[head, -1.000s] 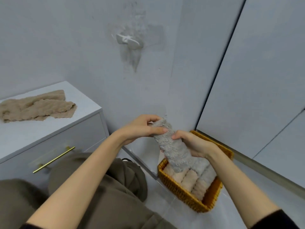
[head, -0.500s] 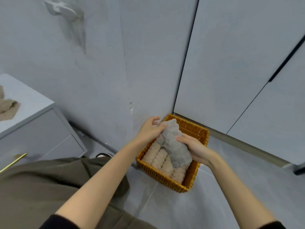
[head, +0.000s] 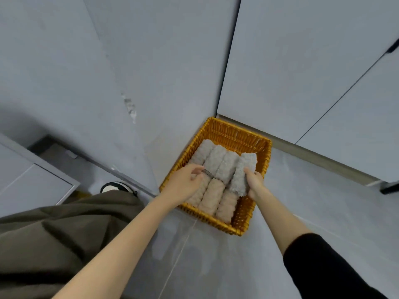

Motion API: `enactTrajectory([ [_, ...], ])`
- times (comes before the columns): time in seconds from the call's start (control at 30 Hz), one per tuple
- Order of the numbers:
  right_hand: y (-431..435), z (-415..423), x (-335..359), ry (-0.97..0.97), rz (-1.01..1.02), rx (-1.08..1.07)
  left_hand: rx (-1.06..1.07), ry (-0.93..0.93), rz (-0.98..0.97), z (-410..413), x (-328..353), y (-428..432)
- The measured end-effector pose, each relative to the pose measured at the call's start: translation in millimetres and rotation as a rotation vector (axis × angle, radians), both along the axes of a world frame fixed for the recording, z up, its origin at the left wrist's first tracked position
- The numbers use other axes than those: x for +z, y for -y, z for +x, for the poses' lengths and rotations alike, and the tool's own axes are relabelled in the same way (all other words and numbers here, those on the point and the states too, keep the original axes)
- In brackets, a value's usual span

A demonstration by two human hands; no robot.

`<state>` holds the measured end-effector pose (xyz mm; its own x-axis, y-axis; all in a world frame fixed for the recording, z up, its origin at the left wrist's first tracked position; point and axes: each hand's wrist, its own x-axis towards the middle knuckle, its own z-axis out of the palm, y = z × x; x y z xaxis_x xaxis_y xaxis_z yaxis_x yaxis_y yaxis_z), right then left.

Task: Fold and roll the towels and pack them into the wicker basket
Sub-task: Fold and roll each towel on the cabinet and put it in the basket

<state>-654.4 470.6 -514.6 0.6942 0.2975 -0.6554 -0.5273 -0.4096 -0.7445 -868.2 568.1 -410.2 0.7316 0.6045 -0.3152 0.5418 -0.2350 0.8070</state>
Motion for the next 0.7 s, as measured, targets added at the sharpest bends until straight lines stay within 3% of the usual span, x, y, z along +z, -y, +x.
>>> enactTrajectory([
  [0.37,-37.2,25.7,-68.6,0.063,-0.217,-0.145,0.043,-0.011,-0.055,9.9,-43.1,-21.6],
  [0.53,-42.8,27.0,-86.5,0.144,-0.322,-0.017,0.049,-0.002,-0.09,16.4,-48.0,-25.5],
  [0.63,-45.7,25.7,-93.9,0.287,-0.467,0.109,0.04,0.008,-0.086,18.8,-43.8,-25.3],
  [0.7,-45.9,23.2,-90.8,0.5,-0.529,0.22,0.024,0.013,-0.075,19.9,-39.6,-24.6],
])
